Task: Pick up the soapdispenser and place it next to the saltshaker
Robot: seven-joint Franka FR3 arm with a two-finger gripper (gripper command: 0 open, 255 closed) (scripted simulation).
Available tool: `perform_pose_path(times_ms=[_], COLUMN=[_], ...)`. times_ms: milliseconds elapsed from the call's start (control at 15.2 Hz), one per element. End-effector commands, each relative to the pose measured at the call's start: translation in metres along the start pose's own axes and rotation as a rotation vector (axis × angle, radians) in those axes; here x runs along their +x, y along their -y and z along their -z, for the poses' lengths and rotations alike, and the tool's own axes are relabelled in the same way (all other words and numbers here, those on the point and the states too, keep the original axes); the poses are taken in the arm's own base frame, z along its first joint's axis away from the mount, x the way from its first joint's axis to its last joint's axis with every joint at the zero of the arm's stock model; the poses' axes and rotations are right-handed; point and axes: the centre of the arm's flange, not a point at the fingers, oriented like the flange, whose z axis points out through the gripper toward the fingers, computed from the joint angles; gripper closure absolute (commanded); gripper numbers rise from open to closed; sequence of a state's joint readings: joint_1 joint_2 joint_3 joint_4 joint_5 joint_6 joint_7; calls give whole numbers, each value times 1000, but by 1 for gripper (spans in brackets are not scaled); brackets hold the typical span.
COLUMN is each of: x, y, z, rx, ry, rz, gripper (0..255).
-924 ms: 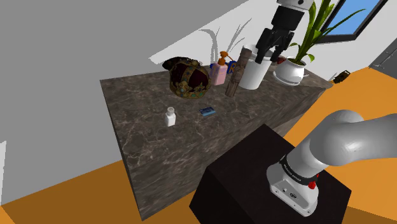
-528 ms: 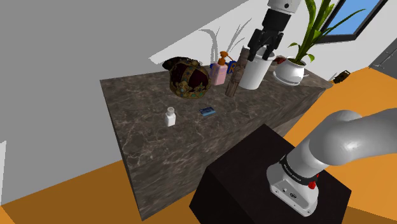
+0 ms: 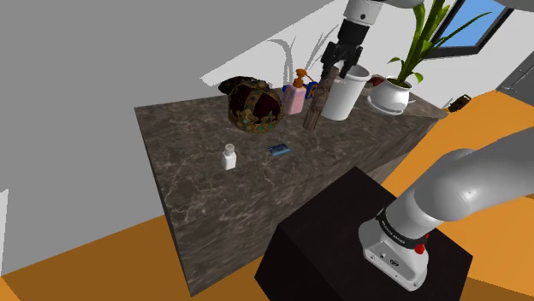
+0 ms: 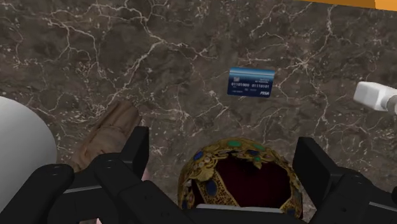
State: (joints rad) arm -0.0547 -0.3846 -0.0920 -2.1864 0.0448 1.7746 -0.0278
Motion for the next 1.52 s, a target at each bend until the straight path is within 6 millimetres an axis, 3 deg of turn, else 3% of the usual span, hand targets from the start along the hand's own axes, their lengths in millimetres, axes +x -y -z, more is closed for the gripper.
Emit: perform_pose_path(times_ms=[0,1122,1452], x=[22,202,208], y=[-15,-130,-133], z=[-8,-70,-93], rx=[1,17,17], ry=[-5,-34,-35], rz=[-2,-17,-17], gripper=[0,0,0])
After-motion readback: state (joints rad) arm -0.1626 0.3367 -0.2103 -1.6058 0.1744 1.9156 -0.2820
